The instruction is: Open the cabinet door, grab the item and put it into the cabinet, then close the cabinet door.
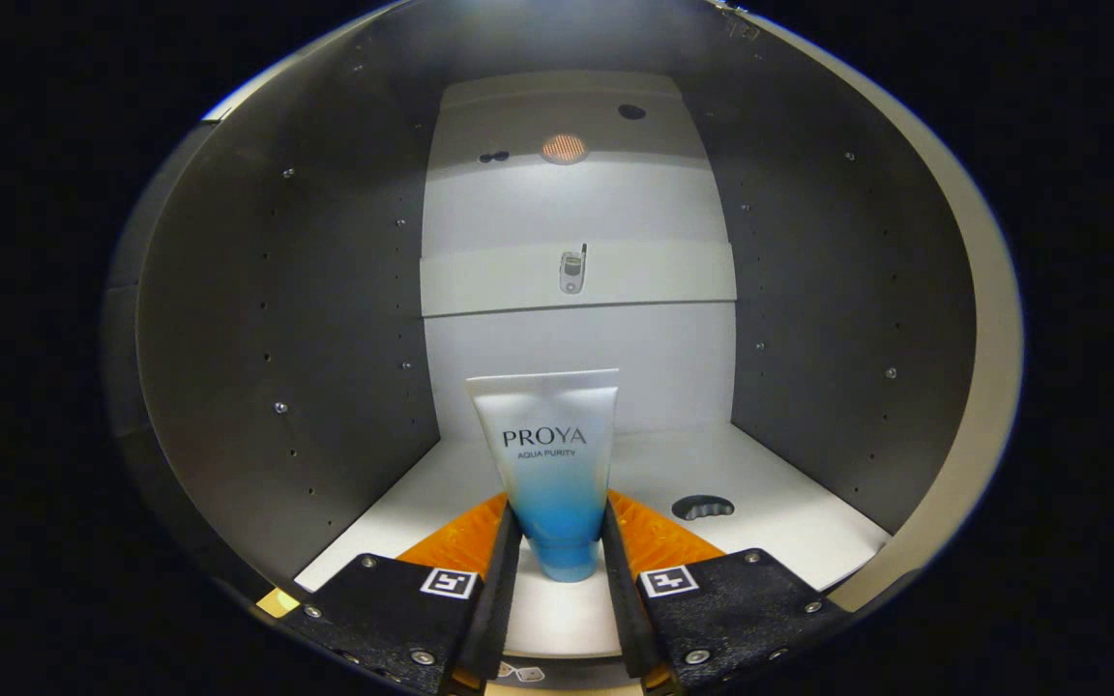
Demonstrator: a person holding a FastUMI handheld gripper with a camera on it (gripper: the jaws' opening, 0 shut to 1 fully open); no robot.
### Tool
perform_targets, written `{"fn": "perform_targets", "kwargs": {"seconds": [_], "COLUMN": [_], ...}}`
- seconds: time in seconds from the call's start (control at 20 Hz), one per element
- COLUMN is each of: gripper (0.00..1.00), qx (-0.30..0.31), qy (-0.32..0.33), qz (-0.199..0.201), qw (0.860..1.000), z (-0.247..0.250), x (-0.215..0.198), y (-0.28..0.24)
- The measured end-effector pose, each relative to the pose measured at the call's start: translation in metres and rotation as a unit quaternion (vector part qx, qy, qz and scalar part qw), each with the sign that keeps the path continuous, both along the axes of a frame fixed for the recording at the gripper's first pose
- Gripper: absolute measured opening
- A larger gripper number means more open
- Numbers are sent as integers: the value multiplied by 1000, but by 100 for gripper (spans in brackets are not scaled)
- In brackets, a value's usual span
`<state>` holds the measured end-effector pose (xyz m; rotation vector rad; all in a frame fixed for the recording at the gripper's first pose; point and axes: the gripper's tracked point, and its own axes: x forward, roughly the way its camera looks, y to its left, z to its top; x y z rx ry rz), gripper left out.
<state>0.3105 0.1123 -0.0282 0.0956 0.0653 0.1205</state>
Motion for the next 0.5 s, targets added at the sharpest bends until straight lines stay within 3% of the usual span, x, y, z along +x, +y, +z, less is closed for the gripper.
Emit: {"fn": "perform_targets", "kwargs": {"seconds": [0.35, 0.5], "gripper": [52, 67], "qx": [24, 19], "qy": [-5, -8], "qz": [10, 15], "qw": [1000, 1000], "z": [4, 6], "x": [1, 1], "y": [0, 4]}}
